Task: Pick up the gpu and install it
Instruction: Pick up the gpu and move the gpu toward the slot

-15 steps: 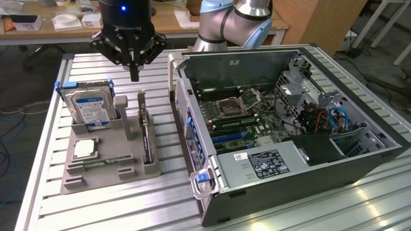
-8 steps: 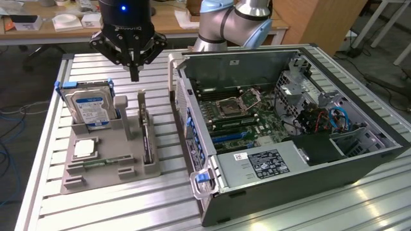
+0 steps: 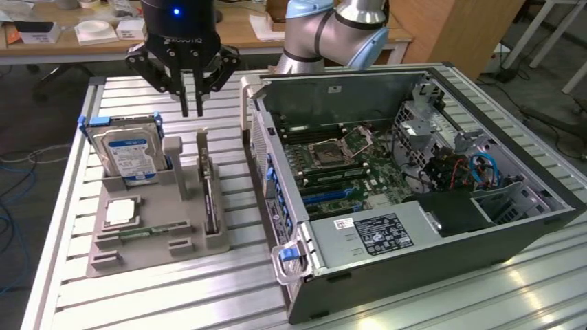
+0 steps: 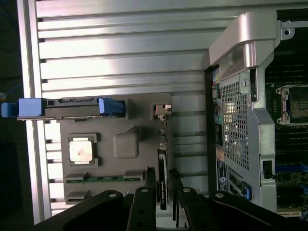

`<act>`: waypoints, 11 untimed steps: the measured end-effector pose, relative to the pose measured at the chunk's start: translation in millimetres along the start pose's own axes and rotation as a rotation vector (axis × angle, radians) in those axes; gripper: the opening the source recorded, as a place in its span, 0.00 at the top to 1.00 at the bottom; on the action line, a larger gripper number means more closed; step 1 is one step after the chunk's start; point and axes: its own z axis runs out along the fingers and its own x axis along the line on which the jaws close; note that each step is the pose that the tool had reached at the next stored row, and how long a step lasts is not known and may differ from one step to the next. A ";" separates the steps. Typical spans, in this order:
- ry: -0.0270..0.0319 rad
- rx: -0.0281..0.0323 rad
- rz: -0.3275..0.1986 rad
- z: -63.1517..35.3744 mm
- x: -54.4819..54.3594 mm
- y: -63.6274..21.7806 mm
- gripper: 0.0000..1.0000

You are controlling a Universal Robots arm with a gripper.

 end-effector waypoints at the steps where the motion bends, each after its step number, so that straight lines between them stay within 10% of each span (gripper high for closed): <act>1: 0.0000 0.0000 0.000 0.0 0.0 0.0 0.77; 11: 0.0002 0.0021 -0.011 2.7 0.1 -6.7 0.41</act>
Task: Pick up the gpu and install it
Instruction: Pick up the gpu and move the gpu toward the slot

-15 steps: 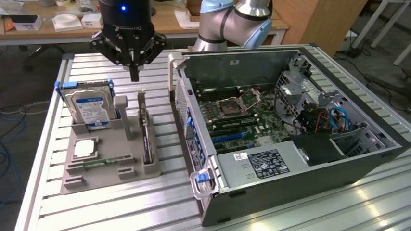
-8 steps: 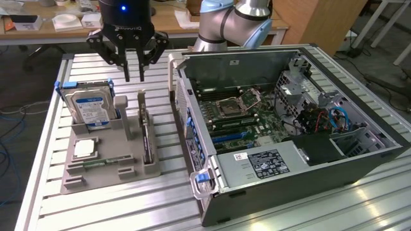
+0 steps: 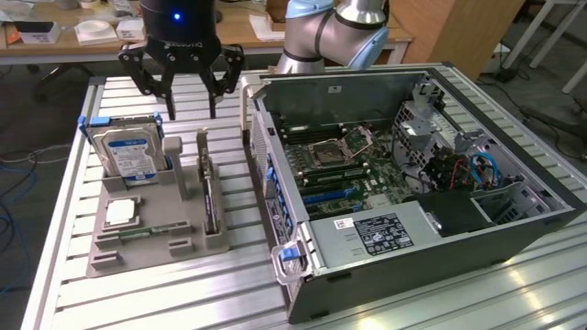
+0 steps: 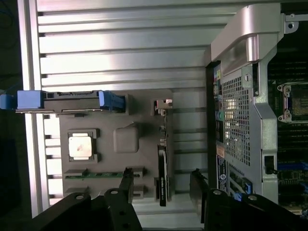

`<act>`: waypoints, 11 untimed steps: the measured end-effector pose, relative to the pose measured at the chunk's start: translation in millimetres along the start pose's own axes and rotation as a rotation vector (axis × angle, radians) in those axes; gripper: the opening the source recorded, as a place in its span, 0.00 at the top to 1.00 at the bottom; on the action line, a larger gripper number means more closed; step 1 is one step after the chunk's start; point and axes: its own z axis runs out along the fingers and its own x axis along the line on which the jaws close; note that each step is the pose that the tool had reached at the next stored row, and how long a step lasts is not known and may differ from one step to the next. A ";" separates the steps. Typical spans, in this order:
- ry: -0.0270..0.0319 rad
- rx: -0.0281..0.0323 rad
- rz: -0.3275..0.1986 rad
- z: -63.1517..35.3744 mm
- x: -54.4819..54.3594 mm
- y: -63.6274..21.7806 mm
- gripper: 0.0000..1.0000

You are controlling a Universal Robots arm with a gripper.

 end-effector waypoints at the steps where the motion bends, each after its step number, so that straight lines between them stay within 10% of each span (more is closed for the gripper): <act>1: 0.0002 0.0000 0.000 1.4 0.3 -0.3 0.41; 11: 0.0106 0.0019 -0.052 15.5 -0.4 -7.9 0.41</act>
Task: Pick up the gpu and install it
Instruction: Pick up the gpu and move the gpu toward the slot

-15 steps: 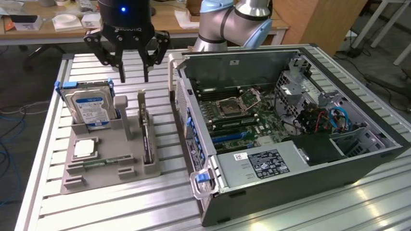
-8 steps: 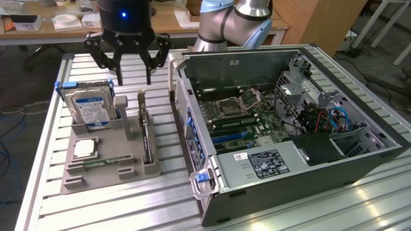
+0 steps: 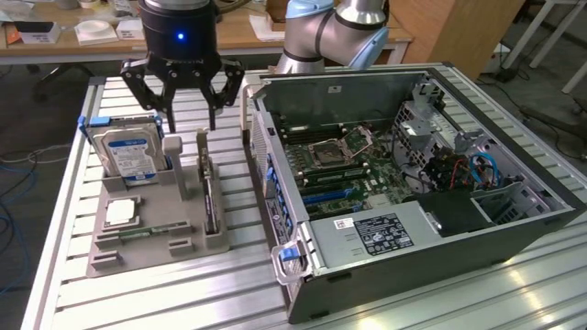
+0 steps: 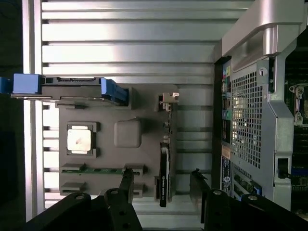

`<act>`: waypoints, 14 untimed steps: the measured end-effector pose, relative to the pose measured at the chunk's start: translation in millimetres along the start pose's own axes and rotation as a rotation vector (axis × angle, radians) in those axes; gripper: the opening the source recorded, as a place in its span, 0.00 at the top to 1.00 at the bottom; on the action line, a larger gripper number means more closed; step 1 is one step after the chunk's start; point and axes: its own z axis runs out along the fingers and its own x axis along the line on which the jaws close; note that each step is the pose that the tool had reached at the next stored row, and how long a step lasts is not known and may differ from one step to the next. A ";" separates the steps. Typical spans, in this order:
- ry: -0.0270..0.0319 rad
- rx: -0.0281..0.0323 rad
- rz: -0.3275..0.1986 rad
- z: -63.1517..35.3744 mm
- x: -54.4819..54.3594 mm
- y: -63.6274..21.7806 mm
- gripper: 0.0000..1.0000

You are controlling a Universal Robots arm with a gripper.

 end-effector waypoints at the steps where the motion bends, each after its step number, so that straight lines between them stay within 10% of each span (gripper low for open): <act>1: -0.0024 0.0002 -0.007 0.2 0.0 -0.3 0.41; 5: -0.0136 0.0010 -0.036 1.7 -0.3 -2.2 0.41; 14: -0.0134 0.0010 -0.041 12.5 -0.8 -25.4 0.41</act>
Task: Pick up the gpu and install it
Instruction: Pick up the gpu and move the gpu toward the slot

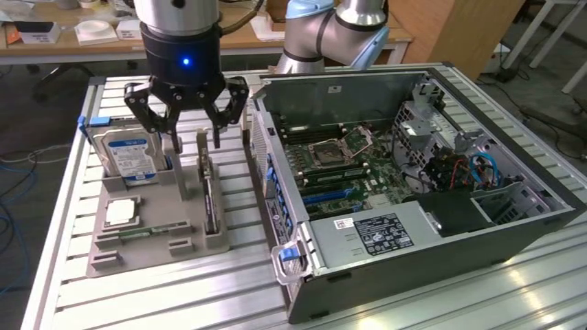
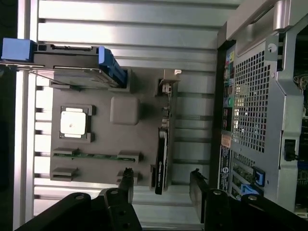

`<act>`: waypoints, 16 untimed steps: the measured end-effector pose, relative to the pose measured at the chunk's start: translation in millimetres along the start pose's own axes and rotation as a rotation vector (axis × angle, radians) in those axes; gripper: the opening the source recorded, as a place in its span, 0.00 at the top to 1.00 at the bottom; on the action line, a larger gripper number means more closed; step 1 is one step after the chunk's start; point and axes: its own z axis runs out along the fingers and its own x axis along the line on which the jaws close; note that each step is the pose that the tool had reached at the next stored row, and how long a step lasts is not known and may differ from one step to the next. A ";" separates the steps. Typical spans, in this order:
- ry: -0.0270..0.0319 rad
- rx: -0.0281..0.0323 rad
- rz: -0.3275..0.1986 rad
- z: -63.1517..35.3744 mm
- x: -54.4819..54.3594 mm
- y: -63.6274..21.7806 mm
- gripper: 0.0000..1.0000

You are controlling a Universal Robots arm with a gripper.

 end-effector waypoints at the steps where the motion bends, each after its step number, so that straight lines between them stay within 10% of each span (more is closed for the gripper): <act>1: 0.0000 0.0001 0.000 1.8 0.0 -0.3 0.41; 16: 0.0000 0.0000 0.000 29.0 -0.5 -3.5 0.41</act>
